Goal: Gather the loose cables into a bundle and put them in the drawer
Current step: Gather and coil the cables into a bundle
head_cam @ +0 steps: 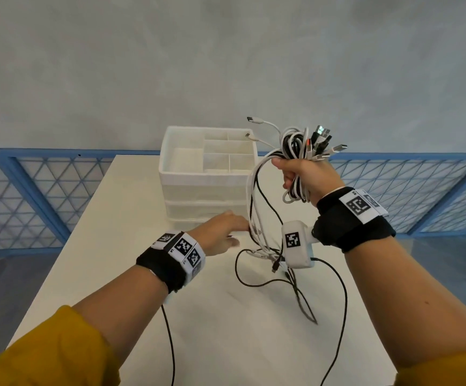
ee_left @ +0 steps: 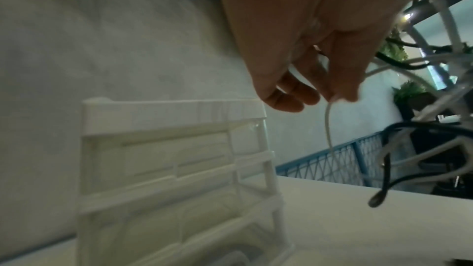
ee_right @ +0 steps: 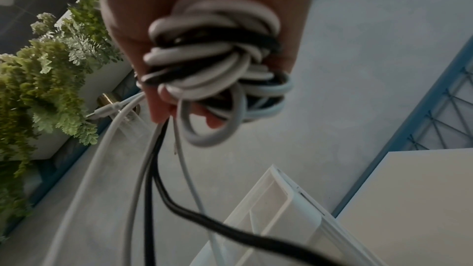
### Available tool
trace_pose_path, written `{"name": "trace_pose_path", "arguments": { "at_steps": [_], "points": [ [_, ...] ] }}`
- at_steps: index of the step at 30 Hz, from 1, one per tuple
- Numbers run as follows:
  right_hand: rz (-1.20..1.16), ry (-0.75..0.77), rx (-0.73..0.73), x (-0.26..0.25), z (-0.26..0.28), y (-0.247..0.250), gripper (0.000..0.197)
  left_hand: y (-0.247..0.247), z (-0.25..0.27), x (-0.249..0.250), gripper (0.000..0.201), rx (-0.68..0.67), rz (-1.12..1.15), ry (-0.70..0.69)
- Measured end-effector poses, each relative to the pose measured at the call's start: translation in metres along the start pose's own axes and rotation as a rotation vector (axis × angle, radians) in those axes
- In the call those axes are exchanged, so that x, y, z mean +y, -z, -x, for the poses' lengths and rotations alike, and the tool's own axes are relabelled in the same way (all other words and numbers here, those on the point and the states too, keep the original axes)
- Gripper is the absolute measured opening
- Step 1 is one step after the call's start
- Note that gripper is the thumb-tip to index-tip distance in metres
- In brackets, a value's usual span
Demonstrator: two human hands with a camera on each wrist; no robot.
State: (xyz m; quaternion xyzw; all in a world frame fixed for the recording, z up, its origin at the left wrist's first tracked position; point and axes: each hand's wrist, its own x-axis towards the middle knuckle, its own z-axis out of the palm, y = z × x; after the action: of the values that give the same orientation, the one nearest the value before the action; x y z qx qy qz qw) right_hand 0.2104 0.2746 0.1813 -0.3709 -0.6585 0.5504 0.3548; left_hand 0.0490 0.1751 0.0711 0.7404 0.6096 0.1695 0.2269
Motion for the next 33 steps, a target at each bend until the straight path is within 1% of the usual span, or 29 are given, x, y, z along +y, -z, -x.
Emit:
{"name": "trace_pose_path", "arguments": {
  "at_steps": [1,2,3,4,6,7,8,9,10,11,12,13,14,16,17,18,20,21,22,23,24,25,26,28,29,30,31,33],
  "points": [
    [-0.017,-0.005,0.007,0.001,-0.001,0.002,0.025,-0.001,0.002,0.003,0.029,-0.032,0.082,0.018],
    [-0.041,-0.014,0.014,0.001,-0.003,0.005,0.024,-0.003,0.005,0.001,0.022,-0.037,0.181,0.054],
    [-0.068,-0.025,0.024,0.002,-0.004,0.008,0.023,-0.005,0.009,-0.002,0.015,-0.005,0.271,0.104],
    [-0.095,-0.033,0.038,0.002,-0.005,0.012,0.023,-0.007,0.012,-0.012,0.011,0.065,0.352,0.177],
    [-0.141,-0.033,0.079,0.002,-0.005,0.018,0.023,-0.016,0.021,-0.037,0.019,0.25,0.531,0.412],
    [-0.162,-0.024,0.108,0.001,-0.006,0.021,0.023,-0.023,0.028,-0.049,0.024,0.325,0.642,0.565],
    [-0.186,-0.011,0.141,0.0,-0.006,0.024,0.024,-0.031,0.035,-0.062,0.029,0.373,0.734,0.73],
    [-0.214,0.001,0.174,-0.001,-0.007,0.027,0.024,-0.038,0.042,-0.071,0.033,0.389,0.797,0.884],
    [-0.252,0.012,0.205,-0.003,-0.007,0.029,0.025,-0.047,0.051,-0.081,0.035,0.397,0.853,1.002],
    [-0.288,0.018,0.234,-0.005,-0.008,0.031,0.025,-0.053,0.06,-0.09,0.036,0.375,0.901,1.099],
    [-0.316,0.02,0.256,-0.007,-0.009,0.033,0.024,-0.058,0.068,-0.095,0.037,0.349,0.951,1.166],
    [-0.332,0.022,0.27,-0.008,-0.011,0.035,0.024,-0.061,0.074,-0.098,0.038,0.311,0.985,1.194],
    [-0.339,0.023,0.275,-0.009,-0.011,0.035,0.024,-0.062,0.079,-0.098,0.039,0.245,0.96,1.205],
    [-0.328,0.021,0.26,-0.008,-0.012,0.032,0.027,-0.062,0.08,-0.092,0.04,0.1,0.796,1.18],
    [-0.306,0.017,0.238,-0.006,-0.012,0.029,0.028,-0.062,0.075,-0.089,0.04,0.081,0.733,1.154],
    [-0.272,0.009,0.207,-0.005,-0.012,0.026,0.029,-0.057,0.07,-0.081,0.038,0.107,0.738,1.149],
    [-0.187,-0.009,0.133,0.0,-0.012,0.018,0.028,-0.043,0.057,-0.067,0.028,0.202,0.739,1.159],
    [-0.149,-0.012,0.105,0.002,-0.012,0.015,0.027,-0.033,0.05,-0.059,0.022,0.225,0.693,1.144],
    [-0.114,-0.012,0.086,0.005,-0.012,0.012,0.027,-0.018,0.044,-0.045,0.017,0.215,0.583,1.12],
    [-0.082,-0.013,0.075,0.007,-0.011,0.011,0.027,-0.006,0.04,-0.035,0.014,0.182,0.422,1.065],
    [-0.056,-0.013,0.061,0.008,-0.011,0.009,0.027,0.007,0.036,-0.025,0.019,0.194,0.251,0.997],
    [-0.036,-0.014,0.046,0.009,-0.009,0.007,0.028,0.02,0.032,-0.014,0.027,0.254,0.142,0.892],
    [-0.022,-0.016,0.032,0.009,-0.008,0.006,0.03,0.034,0.028,0.001,0.033,0.352,0.136,0.746],
    [0.01,-0.017,0.01,0.008,-0.004,0.001,0.035,0.058,0.018,0.032,0.039,0.579,0.309,0.432],
    [0.035,-0.013,-0.003,0.008,-0.003,-0.003,0.037,0.067,0.012,0.046,0.041,0.63,0.414,0.298],
    [0.058,-0.011,-0.017,0.008,-0.001,-0.006,0.038,0.071,0.004,0.055,0.044,0.613,0.501,0.199],
    [0.071,-0.009,-0.026,0.007,0.001,-0.009,0.038,0.072,-0.003,0.061,0.048,0.557,0.535,0.134],
    [0.05,-0.01,-0.034,0.007,0.002,-0.012,0.036,0.067,-0.01,0.064,0.049,0.468,0.489,0.07]
  ]
}}
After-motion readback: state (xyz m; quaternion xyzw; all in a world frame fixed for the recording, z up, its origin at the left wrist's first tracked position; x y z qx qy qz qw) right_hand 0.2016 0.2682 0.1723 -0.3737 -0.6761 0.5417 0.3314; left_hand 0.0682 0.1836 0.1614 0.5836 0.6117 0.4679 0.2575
